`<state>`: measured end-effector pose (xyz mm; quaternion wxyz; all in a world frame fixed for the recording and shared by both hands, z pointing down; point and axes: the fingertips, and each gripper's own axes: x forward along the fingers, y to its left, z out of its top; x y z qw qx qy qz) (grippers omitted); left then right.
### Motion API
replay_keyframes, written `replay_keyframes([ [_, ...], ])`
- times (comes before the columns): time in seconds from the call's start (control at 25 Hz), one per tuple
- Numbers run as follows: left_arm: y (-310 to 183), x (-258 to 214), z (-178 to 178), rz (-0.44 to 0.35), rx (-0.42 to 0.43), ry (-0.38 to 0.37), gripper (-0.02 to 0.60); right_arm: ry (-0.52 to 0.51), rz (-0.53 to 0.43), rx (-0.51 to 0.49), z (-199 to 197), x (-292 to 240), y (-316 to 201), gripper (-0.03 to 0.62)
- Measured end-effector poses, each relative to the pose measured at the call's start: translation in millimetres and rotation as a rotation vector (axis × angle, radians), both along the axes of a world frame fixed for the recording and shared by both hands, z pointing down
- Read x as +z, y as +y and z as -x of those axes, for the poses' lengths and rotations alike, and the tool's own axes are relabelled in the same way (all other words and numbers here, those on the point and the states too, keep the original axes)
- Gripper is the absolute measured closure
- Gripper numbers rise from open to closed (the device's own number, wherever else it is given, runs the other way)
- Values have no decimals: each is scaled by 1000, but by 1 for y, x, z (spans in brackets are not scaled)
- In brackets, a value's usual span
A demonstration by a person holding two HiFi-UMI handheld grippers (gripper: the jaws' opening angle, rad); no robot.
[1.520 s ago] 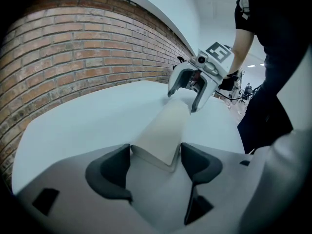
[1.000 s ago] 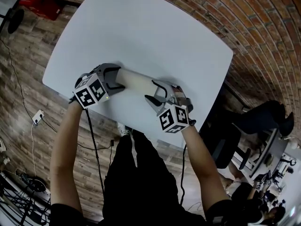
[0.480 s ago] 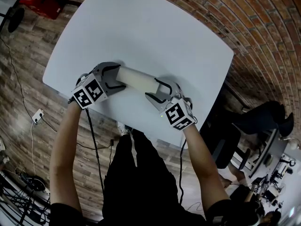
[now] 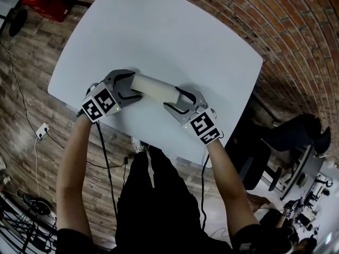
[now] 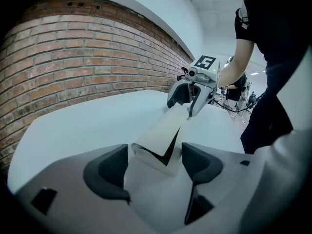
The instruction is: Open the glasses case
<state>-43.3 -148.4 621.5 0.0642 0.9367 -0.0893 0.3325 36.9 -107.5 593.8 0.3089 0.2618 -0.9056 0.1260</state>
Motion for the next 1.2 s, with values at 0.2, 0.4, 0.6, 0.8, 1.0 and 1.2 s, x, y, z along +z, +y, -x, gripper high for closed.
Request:
replay_keyframes([
  [0.2,0,0,-1,-4,3,-2,255,-99,45,86,-7,-4,-11,330],
  [0.4,0,1,0,-10,6,-3,255,-99,36,91,-8,-7,-16,330],
  [0.6,-1,0,0,-30,8,-5,255,-118,27,123,-12,-10,-24,330],
  [0.8,-3,1,1,-38,10,-16,255,-101,23,128,-15,-8,-29,330],
  [1.0,-1,3,2,-41,18,-40,255,-92,33,133,-19,-2,-31,330],
  [1.2,1,4,1,-47,30,-45,255,-90,30,147,-22,1,-36,381],
])
